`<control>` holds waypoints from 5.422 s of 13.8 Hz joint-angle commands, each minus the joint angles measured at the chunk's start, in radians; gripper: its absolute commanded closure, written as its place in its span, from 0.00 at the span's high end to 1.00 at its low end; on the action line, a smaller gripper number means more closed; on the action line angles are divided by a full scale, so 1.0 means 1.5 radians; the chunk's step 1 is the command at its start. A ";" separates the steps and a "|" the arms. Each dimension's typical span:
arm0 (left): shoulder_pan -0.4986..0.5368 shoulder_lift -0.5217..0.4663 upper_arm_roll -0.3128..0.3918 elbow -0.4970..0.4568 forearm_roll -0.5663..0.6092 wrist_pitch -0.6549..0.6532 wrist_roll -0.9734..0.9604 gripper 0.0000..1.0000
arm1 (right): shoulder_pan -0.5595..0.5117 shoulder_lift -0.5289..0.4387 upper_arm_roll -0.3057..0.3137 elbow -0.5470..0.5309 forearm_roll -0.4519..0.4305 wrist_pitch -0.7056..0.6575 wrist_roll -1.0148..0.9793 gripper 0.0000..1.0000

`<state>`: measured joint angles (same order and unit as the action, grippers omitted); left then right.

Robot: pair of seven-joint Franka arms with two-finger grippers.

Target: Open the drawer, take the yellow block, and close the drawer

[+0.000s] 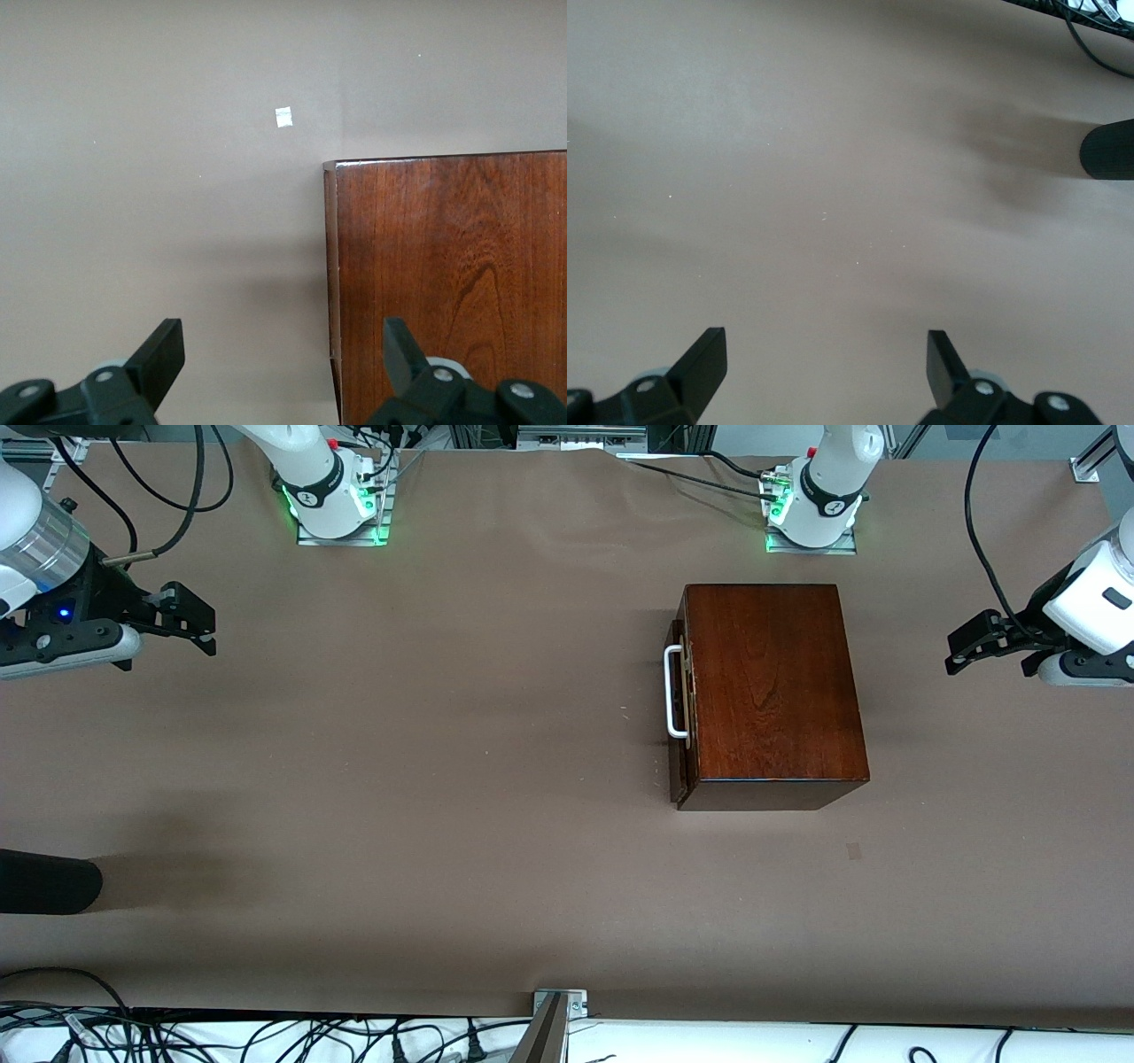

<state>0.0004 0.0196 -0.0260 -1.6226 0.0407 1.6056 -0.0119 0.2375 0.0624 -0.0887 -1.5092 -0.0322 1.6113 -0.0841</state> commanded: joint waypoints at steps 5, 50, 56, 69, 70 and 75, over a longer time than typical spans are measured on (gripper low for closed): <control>0.000 0.008 -0.001 0.022 -0.011 -0.012 -0.005 1.00 | -0.006 0.003 0.006 0.012 -0.008 -0.012 0.000 1.00; -0.169 0.252 -0.347 -0.121 0.237 0.261 -0.611 1.00 | -0.006 0.004 0.006 0.012 -0.008 -0.012 -0.001 1.00; -0.170 0.272 -0.347 -0.125 0.279 0.261 -0.636 1.00 | -0.006 0.003 0.005 0.012 -0.008 -0.012 -0.001 1.00; -0.183 0.317 -0.347 -0.124 0.299 0.295 -0.698 1.00 | -0.006 0.004 0.006 0.012 -0.008 -0.012 -0.001 1.00; -0.185 0.321 -0.347 -0.122 0.299 0.296 -0.701 1.00 | -0.006 0.004 0.006 0.012 -0.008 -0.012 -0.001 1.00; -0.221 0.350 -0.348 -0.101 0.319 0.336 -0.775 1.00 | -0.006 0.003 0.006 0.012 -0.009 -0.010 0.001 1.00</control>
<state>-0.2963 0.5059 -0.5437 -1.8065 0.4870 2.0672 -1.1019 0.2374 0.0633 -0.0886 -1.5092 -0.0322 1.6113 -0.0841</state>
